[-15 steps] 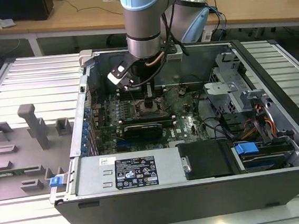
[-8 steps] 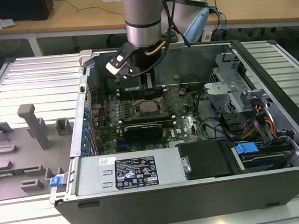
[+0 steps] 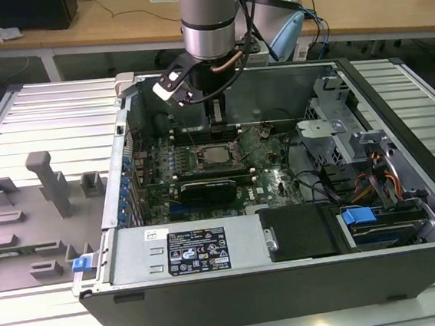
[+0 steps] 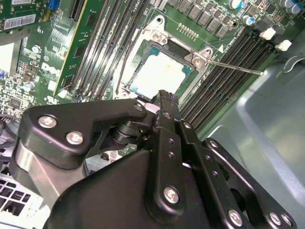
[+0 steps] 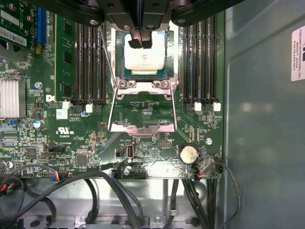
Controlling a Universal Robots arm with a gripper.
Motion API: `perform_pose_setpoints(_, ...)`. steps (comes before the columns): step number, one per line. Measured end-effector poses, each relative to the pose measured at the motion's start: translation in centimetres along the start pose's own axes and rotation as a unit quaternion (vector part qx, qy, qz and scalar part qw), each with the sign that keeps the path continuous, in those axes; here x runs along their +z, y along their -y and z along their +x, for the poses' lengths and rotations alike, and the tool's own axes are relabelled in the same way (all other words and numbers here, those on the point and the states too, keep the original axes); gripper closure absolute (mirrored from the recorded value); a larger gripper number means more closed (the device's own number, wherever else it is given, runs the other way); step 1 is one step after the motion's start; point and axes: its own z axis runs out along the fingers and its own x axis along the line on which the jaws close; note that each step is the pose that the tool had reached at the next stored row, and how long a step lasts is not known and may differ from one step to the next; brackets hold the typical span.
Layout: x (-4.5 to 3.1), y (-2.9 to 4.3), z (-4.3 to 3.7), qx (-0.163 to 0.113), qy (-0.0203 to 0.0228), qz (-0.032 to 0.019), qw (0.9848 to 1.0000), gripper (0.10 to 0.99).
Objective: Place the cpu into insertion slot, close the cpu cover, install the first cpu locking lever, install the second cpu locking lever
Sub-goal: 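Close the cpu cover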
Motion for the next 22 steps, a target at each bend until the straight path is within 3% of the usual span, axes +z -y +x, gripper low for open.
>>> perform_pose_setpoints(10, -0.05, 0.0, 0.0, 0.0, 0.0001, -0.0001, 1.0, 0.98)
perform_pose_setpoints(13, -0.95, -0.05, 0.01, 0.0, 0.0, -0.0002, 1.0, 0.98)
perform_pose_setpoints(18, -1.04, -0.08, 0.01, 0.0, 0.0, -0.0002, 1.0, 0.98)
perform_pose_setpoints(21, -1.0, -0.73, 0.01, 0.0, 0.0, 0.0004, 1.0, 0.98)
perform_pose_setpoints(22, -0.94, -1.81, 0.02, 0.0, 0.0, 0.0022, 1.0, 0.98)
